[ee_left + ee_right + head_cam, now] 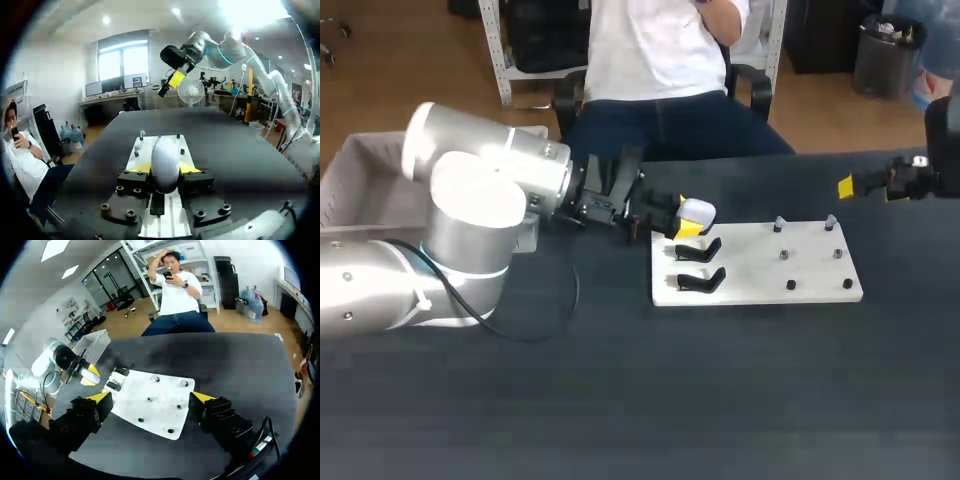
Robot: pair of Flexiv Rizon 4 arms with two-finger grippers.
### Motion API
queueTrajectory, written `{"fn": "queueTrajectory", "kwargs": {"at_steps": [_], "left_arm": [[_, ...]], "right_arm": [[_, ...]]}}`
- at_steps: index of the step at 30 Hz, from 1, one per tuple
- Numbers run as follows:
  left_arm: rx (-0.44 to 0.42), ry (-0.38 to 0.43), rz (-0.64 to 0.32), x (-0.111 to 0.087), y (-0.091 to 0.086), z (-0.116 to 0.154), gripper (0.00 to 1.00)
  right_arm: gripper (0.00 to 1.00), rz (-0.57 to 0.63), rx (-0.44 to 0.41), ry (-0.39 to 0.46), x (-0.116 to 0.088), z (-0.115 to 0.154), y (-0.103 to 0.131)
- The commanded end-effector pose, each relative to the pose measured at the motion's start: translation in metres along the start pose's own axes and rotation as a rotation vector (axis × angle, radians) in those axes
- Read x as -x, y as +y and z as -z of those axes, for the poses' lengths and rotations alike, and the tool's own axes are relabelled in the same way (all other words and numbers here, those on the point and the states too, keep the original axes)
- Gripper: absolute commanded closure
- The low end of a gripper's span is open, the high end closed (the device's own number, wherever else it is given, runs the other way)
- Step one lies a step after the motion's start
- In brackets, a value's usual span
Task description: Pick up each earbud case from the left stands, insert the matching earbuds, close the lid, and place the case in the box.
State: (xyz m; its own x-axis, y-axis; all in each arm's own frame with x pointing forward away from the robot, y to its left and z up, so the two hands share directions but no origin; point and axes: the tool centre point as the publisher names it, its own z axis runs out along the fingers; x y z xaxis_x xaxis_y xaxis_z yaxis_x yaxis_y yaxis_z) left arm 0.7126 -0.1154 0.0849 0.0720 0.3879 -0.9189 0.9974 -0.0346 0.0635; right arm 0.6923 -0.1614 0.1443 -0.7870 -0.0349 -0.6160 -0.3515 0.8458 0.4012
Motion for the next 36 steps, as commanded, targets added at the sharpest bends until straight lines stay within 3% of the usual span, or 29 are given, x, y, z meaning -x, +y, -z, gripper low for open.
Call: {"fn": "queueTrajectory", "kwargs": {"at_steps": [1, 8, 18, 36], "left_arm": [[0.092, 0.011, -0.023, 0.014, -0.005, -0.005, 1.0], [0.123, 0.014, -0.062, 0.034, 0.006, -0.021, 1.0], [0.108, -0.016, -0.116, 0.053, 0.007, -0.034, 1.0], [0.076, -0.028, -0.133, 0.058, 0.004, -0.045, 1.0]], "right_arm": [[0.0, 0.014, 0.024, 0.022, 0.005, -0.02, 0.01], [0.0, 0.058, 0.076, 0.085, 0.002, -0.039, 0.04], [0.0, 0.071, 0.117, 0.147, -0.004, -0.058, 0.055], [0.0, 0.088, 0.15, 0.159, -0.002, -0.067, 0.073]]}}
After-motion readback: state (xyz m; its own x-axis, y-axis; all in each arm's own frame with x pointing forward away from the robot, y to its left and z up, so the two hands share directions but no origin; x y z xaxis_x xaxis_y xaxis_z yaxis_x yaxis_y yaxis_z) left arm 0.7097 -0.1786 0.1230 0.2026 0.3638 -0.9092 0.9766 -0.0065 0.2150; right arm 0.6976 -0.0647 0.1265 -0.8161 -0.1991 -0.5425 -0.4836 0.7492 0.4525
